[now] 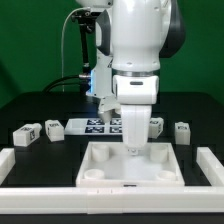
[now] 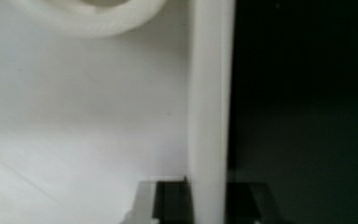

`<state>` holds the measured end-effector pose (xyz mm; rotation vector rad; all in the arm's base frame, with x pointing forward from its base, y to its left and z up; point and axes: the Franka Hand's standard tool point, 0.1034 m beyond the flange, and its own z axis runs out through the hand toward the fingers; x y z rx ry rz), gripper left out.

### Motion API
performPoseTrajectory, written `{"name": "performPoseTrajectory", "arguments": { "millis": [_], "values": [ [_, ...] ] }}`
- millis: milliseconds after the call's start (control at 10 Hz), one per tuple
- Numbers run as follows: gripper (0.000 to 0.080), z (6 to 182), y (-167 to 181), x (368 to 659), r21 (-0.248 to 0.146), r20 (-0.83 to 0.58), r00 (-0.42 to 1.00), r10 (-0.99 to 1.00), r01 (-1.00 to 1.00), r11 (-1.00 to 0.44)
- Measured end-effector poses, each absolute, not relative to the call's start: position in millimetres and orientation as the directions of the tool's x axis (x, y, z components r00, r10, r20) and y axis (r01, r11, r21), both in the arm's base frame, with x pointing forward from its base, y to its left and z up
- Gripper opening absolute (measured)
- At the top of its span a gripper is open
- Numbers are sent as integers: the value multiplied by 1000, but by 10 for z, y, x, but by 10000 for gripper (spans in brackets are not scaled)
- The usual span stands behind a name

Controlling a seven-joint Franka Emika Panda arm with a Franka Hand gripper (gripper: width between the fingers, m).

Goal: Assemble one leg

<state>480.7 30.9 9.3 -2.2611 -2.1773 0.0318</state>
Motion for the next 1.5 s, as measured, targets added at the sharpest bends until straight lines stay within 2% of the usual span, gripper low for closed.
{"name": "performPoseTrajectory", "arguments": {
  "millis": [600, 900, 1000, 1100, 1200, 1300, 1400, 1500],
  "values": [
    [64, 89, 761, 4860, -13, 4, -6, 1000, 1000, 6],
    [64, 89, 754, 4874, -18, 0, 8, 1000, 1000, -8],
    [244, 89, 753, 4873, -18, 0, 8, 1000, 1000, -8],
    [380, 89, 751, 4873, -18, 0, 9, 1000, 1000, -9],
    [380, 88, 751, 4873, -18, 0, 9, 1000, 1000, -9],
    [558, 88, 750, 4873, -18, 0, 9, 1000, 1000, -9],
    [621, 88, 750, 4873, -18, 0, 9, 1000, 1000, -9],
    [621, 88, 750, 4873, -18, 0, 9, 1000, 1000, -9]
  ]
}}
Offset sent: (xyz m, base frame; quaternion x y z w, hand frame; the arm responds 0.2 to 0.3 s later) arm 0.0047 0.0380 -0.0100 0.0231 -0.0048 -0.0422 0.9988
